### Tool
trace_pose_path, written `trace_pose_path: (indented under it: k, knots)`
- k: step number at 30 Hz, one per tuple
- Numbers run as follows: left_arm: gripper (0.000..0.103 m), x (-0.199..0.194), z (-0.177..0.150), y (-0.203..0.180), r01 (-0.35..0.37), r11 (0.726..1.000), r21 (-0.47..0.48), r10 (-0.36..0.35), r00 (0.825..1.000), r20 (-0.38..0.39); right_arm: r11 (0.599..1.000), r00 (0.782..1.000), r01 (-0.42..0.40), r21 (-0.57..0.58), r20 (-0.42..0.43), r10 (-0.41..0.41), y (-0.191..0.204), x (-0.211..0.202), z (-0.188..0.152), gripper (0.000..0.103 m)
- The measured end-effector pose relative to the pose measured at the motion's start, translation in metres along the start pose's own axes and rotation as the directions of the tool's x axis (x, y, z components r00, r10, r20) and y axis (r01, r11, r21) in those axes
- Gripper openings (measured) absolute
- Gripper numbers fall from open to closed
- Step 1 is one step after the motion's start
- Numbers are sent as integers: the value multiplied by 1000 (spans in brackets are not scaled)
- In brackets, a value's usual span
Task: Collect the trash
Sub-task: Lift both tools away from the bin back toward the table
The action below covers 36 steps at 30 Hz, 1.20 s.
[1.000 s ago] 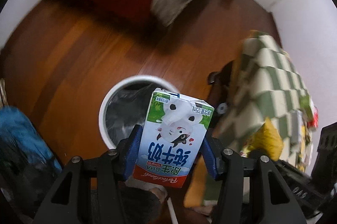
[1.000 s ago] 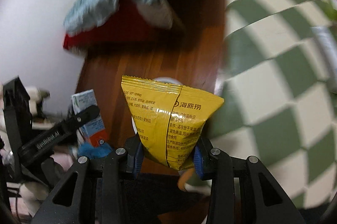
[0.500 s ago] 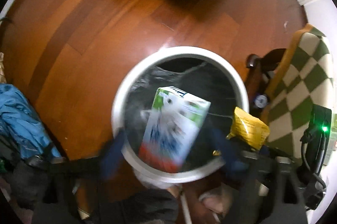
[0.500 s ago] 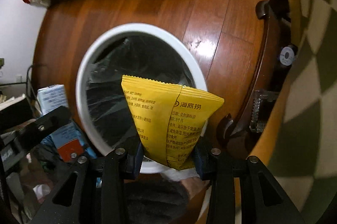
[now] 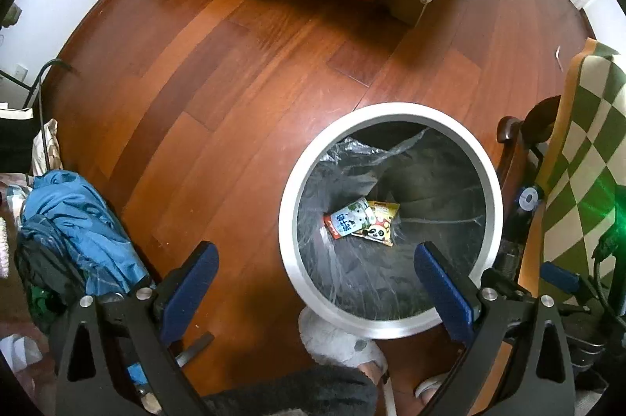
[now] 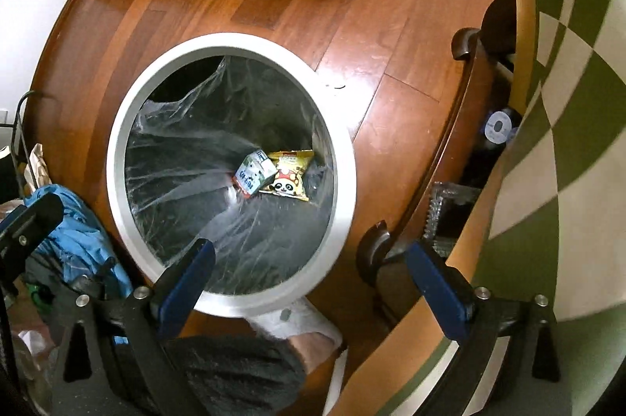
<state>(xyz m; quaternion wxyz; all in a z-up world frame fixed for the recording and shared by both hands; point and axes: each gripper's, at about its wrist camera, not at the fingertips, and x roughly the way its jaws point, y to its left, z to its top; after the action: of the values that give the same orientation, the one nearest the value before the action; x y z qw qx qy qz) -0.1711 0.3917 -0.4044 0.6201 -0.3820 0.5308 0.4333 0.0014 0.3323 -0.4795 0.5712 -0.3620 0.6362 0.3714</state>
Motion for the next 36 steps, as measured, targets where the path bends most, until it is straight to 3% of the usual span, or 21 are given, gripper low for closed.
trace_pose_path:
  k: [11,21,26,31,36]
  knots:
    - [102,-42,-20,-9,-2,1000,13,1,998,62,1000,998,-7,-9,63,8,-3,-39,-24,100]
    - [102,-132,-46,-10,-10,1000,15,7,979,204,996,976,-90,-23,198,92,-12,-129,-58,100]
    - [102,-188,-59,-15,-30,999,22,21,950,310,984,941,-174,-35,289,177,-28,-191,-84,100]
    - [102,-242,-71,-36,-50,997,51,24,911,413,954,877,-299,-29,385,287,-58,-253,-118,100]
    - [102,-274,-80,-84,-28,993,118,-28,891,452,922,818,-383,54,484,311,-121,-303,-154,100]
